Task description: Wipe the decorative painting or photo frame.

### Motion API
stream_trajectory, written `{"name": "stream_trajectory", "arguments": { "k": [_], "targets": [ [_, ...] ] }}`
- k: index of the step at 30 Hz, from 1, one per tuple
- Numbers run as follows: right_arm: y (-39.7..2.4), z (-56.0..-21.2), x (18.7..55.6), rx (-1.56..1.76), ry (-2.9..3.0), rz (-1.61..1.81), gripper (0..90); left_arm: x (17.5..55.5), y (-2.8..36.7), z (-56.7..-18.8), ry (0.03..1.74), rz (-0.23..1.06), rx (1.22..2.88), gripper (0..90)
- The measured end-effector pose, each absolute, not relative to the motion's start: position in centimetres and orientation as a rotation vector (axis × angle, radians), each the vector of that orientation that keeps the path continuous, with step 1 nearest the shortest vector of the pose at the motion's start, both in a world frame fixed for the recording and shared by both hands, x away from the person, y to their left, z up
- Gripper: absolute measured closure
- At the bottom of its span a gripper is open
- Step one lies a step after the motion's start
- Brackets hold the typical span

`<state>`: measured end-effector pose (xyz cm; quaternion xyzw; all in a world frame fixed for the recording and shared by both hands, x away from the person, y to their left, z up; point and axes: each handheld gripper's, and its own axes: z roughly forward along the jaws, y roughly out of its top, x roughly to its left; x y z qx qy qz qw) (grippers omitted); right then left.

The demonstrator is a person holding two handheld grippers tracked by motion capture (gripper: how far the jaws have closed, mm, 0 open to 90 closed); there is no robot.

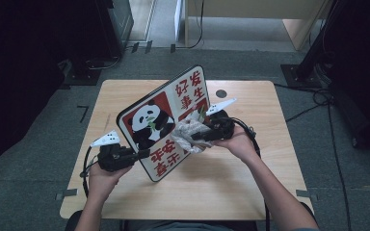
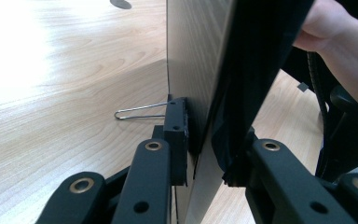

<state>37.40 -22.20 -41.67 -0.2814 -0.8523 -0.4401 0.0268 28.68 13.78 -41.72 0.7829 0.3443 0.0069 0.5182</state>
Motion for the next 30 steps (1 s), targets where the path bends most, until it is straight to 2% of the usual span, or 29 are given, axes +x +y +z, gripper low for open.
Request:
{"name": "stream_trajectory", "arguments": {
  "k": [30],
  "targets": [
    [-22.7,-47.4,36.3,-0.903,-2.641,-1.224,63.5,28.8,13.8,-41.7,0.817,0.004,1.878,75.5]
  ]
}}
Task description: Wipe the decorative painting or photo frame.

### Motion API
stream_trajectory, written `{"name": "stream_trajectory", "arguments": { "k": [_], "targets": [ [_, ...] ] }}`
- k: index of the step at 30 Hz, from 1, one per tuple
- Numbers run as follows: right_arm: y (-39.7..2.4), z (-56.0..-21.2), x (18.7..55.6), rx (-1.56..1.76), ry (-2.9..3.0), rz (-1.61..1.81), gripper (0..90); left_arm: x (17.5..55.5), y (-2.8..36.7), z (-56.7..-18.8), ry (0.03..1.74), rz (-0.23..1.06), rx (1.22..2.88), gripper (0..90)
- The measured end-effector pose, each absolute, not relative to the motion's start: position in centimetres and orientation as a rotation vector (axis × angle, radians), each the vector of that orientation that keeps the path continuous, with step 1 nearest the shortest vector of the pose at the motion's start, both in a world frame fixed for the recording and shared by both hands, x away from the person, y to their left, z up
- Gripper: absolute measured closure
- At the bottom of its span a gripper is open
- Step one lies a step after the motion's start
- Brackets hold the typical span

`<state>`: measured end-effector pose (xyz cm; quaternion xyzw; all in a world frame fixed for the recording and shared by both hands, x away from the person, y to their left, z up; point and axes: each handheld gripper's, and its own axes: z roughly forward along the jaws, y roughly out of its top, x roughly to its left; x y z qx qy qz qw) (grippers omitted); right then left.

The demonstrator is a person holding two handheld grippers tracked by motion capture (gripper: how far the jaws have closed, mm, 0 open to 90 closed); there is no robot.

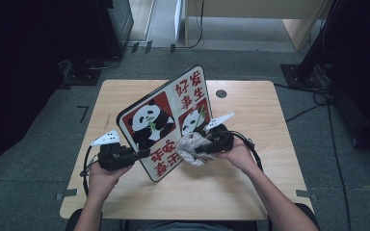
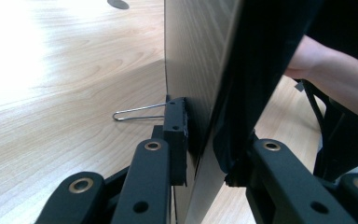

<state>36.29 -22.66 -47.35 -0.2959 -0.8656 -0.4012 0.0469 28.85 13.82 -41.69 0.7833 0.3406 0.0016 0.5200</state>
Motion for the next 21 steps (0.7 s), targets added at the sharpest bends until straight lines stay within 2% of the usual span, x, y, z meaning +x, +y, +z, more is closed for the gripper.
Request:
{"name": "stream_trajectory", "arguments": {
  "k": [12,21],
  "targets": [
    [-22.5,-49.0,36.0,-0.906,-2.65,-1.143,63.7,28.9,13.7,-41.7,0.814,0.011,1.88,75.6],
    [-22.9,-46.7,36.1,-0.883,-2.631,-1.165,64.9,28.9,13.7,-41.7,0.816,0.006,1.881,75.6]
  ]
}}
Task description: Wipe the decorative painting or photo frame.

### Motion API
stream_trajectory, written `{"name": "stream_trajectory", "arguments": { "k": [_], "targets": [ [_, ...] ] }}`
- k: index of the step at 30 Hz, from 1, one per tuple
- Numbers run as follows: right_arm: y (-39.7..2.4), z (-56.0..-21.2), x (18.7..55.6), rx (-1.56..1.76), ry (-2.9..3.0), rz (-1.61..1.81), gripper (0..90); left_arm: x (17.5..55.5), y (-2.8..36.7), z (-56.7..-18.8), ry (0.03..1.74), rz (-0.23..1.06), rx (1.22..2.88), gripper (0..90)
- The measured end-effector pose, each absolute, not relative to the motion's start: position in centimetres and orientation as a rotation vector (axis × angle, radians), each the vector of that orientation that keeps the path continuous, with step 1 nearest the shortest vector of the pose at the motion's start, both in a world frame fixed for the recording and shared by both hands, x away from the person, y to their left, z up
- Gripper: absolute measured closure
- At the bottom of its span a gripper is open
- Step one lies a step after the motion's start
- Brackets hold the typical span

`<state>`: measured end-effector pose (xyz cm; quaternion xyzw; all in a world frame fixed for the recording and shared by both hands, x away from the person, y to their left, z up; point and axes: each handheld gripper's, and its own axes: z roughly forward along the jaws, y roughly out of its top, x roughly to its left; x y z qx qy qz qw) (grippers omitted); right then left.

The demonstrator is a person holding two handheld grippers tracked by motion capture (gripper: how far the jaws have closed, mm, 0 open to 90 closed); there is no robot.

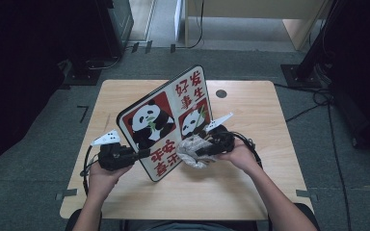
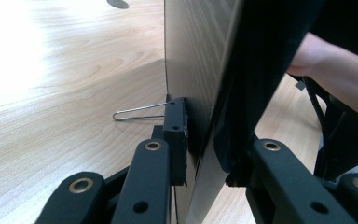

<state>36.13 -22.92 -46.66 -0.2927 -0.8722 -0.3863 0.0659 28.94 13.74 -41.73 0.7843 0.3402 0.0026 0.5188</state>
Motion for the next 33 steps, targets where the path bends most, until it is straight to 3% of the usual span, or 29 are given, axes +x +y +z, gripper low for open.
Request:
{"name": "stream_trajectory", "arguments": {
  "k": [33],
  "targets": [
    [-19.2,-29.7,38.0,-0.717,-2.634,-1.538,64.7,28.1,13.6,-42.1,0.867,0.013,1.888,76.2]
  ]
}}
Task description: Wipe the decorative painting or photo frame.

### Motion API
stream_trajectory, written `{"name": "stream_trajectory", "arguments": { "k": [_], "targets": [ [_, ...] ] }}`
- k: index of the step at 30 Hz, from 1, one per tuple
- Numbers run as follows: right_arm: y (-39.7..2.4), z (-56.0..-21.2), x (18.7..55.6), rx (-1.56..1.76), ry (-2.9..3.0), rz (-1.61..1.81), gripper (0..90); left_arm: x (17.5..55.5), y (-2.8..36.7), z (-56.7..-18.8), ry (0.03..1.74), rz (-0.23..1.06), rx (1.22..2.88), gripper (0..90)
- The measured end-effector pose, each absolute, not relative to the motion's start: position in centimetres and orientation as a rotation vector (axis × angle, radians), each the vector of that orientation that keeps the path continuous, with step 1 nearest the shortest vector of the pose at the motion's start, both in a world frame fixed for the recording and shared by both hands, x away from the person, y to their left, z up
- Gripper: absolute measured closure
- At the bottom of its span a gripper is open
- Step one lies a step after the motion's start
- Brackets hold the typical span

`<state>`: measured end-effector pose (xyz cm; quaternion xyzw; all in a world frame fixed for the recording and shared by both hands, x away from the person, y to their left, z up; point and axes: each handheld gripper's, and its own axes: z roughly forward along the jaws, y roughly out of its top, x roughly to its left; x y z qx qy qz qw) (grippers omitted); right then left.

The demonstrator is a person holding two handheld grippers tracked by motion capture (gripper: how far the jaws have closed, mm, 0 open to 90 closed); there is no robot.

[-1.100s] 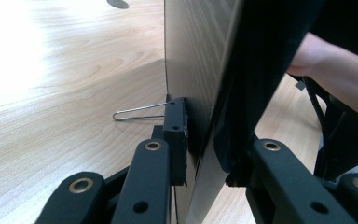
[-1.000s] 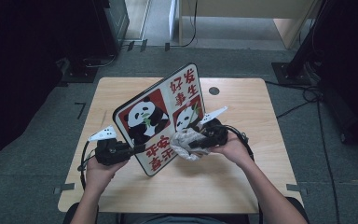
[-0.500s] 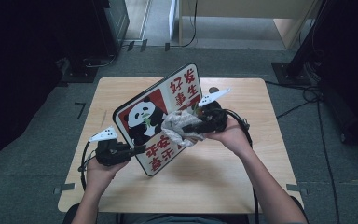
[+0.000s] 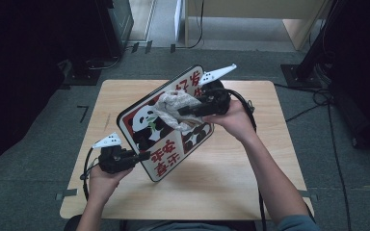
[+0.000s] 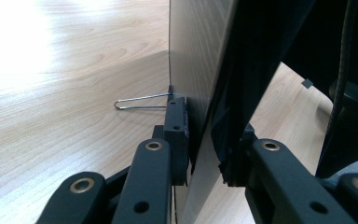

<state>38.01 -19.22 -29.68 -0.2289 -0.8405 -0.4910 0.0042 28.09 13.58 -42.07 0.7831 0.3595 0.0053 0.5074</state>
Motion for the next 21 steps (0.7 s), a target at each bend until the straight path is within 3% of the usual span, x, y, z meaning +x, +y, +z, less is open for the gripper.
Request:
{"name": "stream_trajectory", "arguments": {
  "k": [8,21],
  "targets": [
    [-17.9,-27.0,38.6,-0.672,-2.663,-1.581,64.6,27.8,13.5,-42.1,0.869,0.028,1.885,76.9],
    [-17.6,-28.3,39.0,-0.666,-2.668,-1.56,64.5,27.9,13.5,-42.0,0.86,0.037,1.892,77.4]
  ]
}}
